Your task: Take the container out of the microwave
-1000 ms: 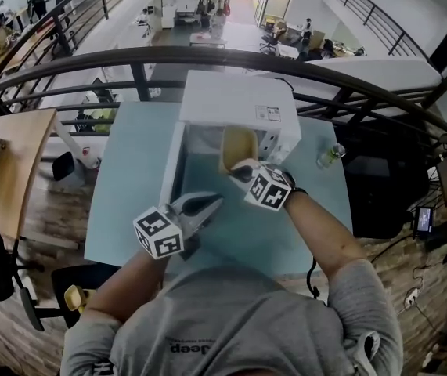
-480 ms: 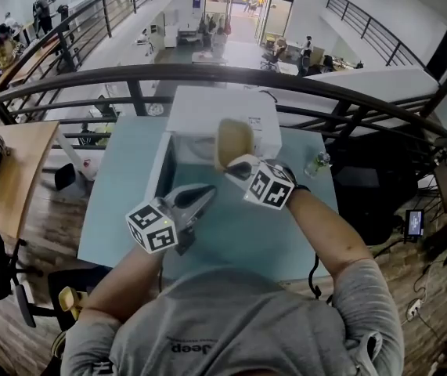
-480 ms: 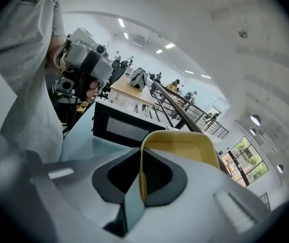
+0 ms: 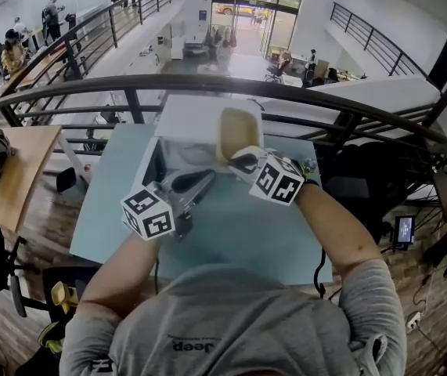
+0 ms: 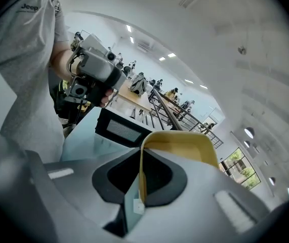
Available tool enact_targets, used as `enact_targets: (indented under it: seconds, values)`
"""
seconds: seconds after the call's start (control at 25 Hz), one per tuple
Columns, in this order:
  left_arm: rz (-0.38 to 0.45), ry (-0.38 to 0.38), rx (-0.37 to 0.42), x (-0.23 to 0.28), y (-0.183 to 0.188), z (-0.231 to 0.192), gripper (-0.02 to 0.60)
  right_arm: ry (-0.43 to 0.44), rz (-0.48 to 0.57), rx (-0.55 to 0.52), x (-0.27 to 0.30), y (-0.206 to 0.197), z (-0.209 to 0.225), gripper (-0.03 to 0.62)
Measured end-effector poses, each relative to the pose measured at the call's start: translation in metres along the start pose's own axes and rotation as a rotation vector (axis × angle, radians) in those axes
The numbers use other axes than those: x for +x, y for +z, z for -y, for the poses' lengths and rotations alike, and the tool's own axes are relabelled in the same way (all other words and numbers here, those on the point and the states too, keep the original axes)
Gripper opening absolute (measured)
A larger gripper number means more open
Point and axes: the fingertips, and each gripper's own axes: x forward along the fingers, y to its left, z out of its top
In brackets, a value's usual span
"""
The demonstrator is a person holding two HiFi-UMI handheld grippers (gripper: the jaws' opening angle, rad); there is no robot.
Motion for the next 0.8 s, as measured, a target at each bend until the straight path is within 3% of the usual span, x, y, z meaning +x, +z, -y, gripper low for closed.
enact_targets:
  seconds: [0.8]
  values:
    - [0.020, -0.010, 0.131, 0.073, 0.050, 0.087, 0.028, -0.074, 0.108, -0.101, -0.142, 0.001, 0.011, 0.015]
